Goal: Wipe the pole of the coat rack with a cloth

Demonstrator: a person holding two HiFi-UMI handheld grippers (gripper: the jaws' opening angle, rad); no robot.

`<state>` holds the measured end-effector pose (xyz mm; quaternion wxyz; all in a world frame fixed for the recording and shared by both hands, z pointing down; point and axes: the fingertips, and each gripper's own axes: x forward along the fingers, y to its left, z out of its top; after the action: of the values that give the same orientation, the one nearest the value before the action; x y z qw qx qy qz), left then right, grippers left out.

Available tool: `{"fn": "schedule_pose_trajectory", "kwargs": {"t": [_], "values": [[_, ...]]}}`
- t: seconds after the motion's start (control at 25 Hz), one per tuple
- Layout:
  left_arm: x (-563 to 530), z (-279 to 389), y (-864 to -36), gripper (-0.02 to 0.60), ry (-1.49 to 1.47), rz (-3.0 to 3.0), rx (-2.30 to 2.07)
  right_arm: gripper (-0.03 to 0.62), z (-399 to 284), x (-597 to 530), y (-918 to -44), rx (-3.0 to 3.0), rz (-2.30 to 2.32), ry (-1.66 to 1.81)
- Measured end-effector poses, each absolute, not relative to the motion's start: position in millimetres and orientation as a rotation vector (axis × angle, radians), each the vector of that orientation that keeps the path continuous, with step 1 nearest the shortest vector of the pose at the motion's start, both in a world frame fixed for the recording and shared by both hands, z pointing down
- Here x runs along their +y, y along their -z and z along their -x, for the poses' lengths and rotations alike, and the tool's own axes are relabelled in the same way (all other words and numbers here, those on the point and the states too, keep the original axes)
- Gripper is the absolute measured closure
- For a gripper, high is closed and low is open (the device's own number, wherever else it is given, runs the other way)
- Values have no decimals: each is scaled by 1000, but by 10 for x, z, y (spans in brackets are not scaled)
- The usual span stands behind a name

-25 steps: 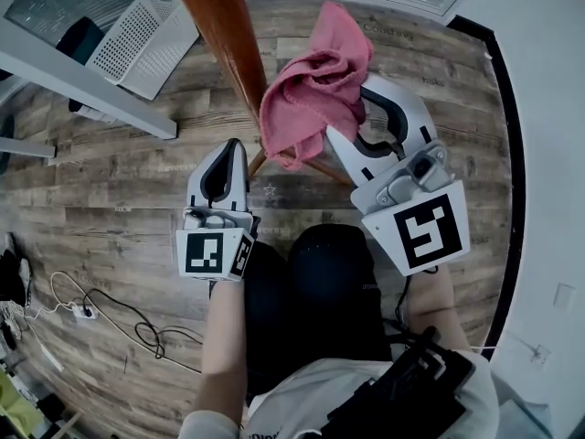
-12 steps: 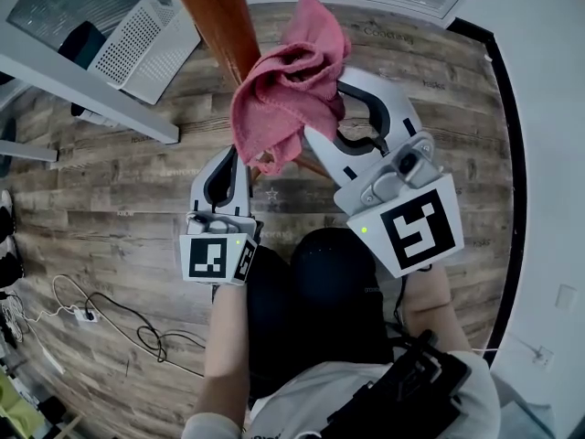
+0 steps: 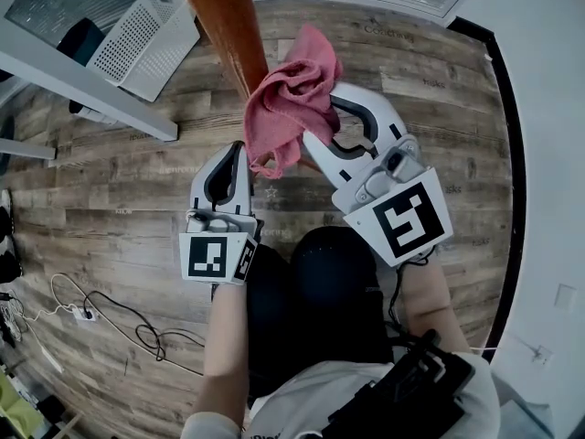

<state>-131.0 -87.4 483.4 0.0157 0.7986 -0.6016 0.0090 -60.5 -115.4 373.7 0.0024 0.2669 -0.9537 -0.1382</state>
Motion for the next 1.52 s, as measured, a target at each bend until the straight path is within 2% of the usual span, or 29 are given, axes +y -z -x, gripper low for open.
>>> {"fn": "schedule_pose_trajectory", "kwargs": {"t": [0.32, 0.96, 1.52], "values": [[-859, 1299, -4798, 568, -33, -2497, -1871, 499, 618, -1145, -4417, -2754, -645, 459], [-836, 1309, -4766, 568, -11, -2498, -1871, 499, 697, -1150, -5124, -2804, -635, 133], [-843, 1316, -4771, 568, -2, -2494, -1864, 499, 720, -1164, -5601, -2717, -595, 40]]}}
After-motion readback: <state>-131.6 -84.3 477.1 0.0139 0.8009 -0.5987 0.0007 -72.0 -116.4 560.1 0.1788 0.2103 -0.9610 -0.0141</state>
